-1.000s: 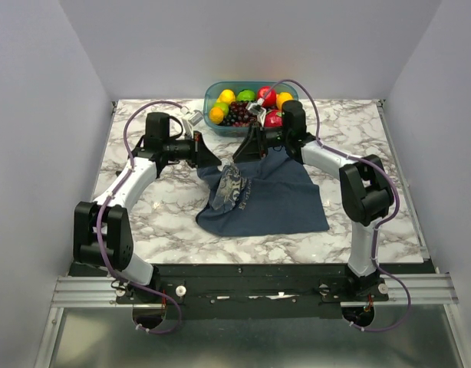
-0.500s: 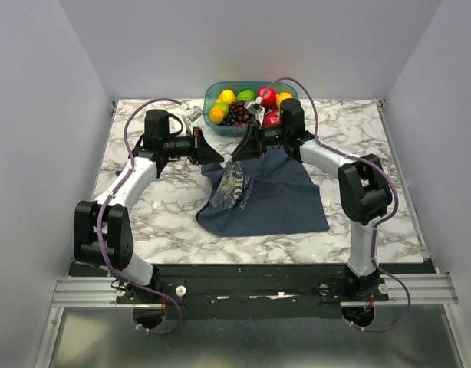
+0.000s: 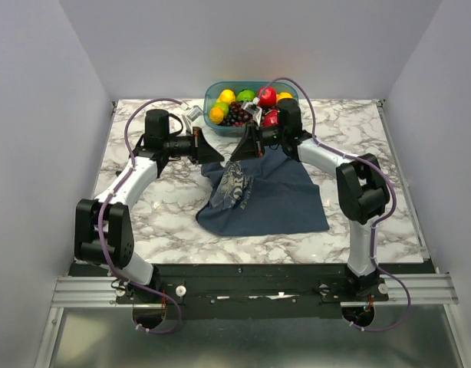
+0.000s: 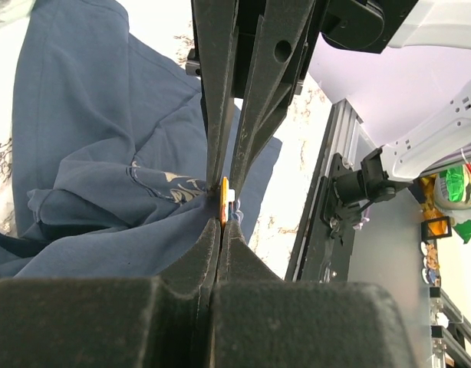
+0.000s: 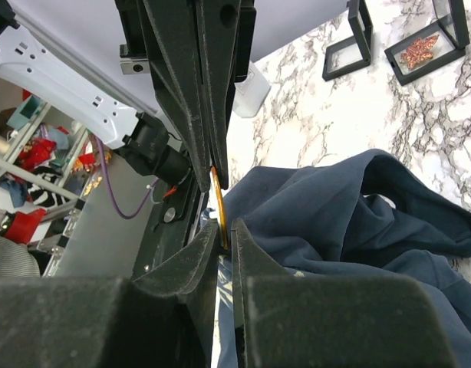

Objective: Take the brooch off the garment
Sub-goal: Pass from the left arm to the right

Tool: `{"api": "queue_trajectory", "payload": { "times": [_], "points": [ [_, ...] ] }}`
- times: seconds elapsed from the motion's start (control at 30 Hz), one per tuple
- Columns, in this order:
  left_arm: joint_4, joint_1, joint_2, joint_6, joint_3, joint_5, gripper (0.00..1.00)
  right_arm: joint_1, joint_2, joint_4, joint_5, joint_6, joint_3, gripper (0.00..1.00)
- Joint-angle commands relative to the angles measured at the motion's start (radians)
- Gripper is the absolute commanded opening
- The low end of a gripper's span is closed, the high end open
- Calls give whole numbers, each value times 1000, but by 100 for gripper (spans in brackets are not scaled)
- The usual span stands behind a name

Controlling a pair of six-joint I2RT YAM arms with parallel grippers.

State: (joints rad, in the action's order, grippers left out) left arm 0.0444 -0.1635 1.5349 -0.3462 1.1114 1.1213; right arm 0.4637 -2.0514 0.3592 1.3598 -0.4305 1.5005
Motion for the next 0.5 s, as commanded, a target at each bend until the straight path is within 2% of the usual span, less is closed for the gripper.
{"api": "queue_trajectory", "payload": {
  "times": [0.0,0.03,0.07,0.1,0.13,0.23,0.37,0.47],
  "points": [
    [-38,-4,10,-23,8,44,0,13,-10,-37,13,33,17,18],
    [-44,-4,14,-28,8,31,0,15,-10,-49,6,33,18,11],
    [-60,-4,17,-31,10,19,7,15,-9,-55,-37,32,17,7],
    [-54,-4,19,-37,13,6,16,13,2,-58,-57,30,6,4],
    [-51,-4,18,-42,11,-9,33,10,11,-65,-79,27,-2,0],
    [-54,-16,-5,-42,-13,-57,47,9,59,-34,-172,-37,-45,0],
    [-97,-39,-30,-68,-58,-126,49,10,117,58,-303,-157,-120,0],
    [-113,-51,-32,-63,-70,-143,47,10,129,84,-315,-215,-141,0]
  ]
}}
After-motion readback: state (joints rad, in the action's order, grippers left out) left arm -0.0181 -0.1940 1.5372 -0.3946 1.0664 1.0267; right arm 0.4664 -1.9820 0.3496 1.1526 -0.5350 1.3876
